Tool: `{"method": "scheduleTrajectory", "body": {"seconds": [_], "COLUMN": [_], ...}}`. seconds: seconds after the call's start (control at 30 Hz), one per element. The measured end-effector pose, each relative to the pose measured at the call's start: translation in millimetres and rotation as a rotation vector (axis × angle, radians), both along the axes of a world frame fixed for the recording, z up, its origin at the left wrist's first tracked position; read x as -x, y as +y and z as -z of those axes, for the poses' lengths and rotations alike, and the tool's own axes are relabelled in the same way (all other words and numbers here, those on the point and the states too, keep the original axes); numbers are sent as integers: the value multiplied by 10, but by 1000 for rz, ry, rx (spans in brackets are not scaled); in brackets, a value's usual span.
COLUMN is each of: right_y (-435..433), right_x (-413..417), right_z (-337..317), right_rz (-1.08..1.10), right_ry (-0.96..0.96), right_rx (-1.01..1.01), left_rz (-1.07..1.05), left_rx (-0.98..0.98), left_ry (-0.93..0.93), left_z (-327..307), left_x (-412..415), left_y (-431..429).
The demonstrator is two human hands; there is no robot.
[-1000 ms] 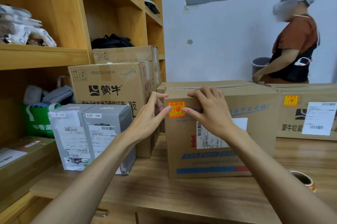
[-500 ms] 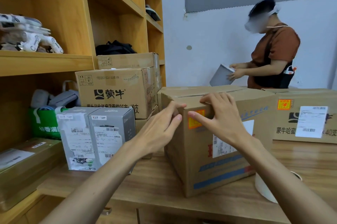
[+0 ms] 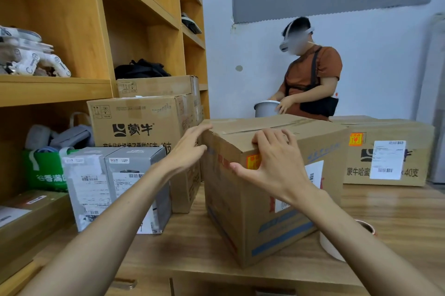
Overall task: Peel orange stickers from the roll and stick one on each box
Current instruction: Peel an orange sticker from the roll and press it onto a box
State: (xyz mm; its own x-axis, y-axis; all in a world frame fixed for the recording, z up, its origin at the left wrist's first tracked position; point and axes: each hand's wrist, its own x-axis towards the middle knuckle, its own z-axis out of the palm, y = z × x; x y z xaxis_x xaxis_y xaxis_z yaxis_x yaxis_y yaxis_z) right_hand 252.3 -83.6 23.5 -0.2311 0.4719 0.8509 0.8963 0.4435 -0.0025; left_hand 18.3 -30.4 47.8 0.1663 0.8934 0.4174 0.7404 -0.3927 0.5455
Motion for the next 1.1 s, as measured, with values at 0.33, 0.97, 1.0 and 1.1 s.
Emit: {"method": "scheduleTrajectory", "body": {"seconds": [0.33,0.97,1.0,1.1], "right_y": [-178,245,247,221], "right_x": [-861,-1412,-1445,-1504], "right_z": [25,-3,7,27], "right_rz": [-277,-370,-361,-341], "right_ry": [154,293,299,313], "right_rx": [236,401,402,405], "left_rz": [153,137,140,146], "left_rx": [-234,-378,-379,-403], "left_ry": [-64,48,57,80], "left_z": [138,127,128,138], "left_x": [90,-224,-267,-364], "left_y": [-318,-215,-214,-220]}}
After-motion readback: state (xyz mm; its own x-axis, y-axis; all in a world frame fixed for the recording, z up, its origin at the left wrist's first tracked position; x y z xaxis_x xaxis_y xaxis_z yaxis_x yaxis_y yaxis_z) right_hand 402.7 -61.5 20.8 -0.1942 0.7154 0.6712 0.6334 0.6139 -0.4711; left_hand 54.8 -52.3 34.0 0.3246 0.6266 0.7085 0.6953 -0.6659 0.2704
